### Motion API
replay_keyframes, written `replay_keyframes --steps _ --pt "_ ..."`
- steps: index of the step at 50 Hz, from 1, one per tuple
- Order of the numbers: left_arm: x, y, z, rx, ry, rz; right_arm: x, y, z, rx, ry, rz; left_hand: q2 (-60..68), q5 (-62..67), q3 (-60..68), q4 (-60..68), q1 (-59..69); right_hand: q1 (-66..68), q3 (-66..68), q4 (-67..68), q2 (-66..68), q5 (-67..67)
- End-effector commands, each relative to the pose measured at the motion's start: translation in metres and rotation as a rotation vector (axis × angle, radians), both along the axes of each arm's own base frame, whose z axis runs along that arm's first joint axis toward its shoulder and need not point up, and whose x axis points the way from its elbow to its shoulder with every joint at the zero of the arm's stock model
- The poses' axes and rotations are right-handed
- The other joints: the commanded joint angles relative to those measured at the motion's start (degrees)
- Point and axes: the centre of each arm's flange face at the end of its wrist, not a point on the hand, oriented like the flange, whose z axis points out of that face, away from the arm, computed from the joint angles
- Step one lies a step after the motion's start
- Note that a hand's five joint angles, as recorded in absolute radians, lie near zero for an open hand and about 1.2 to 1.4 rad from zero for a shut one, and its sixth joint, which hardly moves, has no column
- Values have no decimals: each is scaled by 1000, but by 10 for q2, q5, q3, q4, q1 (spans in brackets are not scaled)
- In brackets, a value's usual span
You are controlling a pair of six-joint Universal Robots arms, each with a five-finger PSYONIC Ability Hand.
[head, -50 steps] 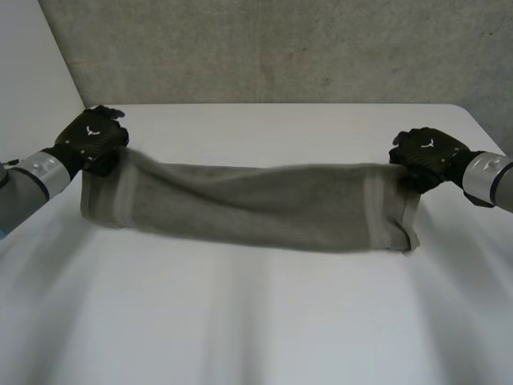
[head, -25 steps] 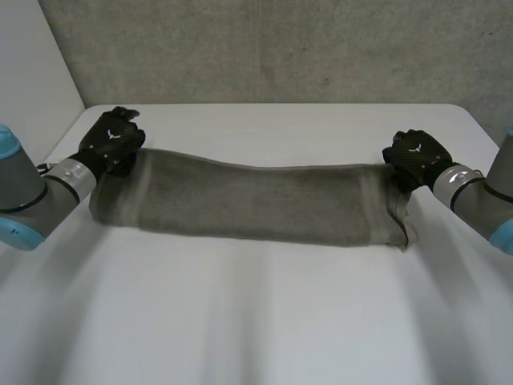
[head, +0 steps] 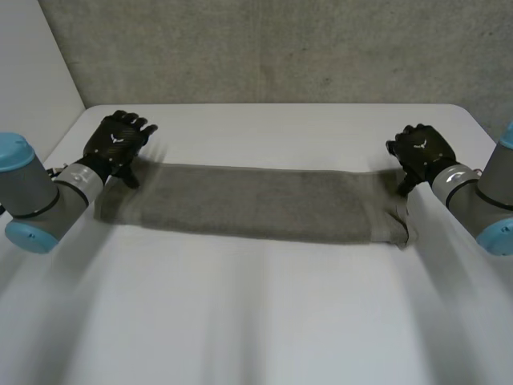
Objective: Fold the towel.
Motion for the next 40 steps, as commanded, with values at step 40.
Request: replay_keyframes --steps 40 --pt "-9 146 66 242 391 190 -9 109 -8 61 130 33 -35 -29 -28 -32 -58 -35 -23 -38 -58 12"
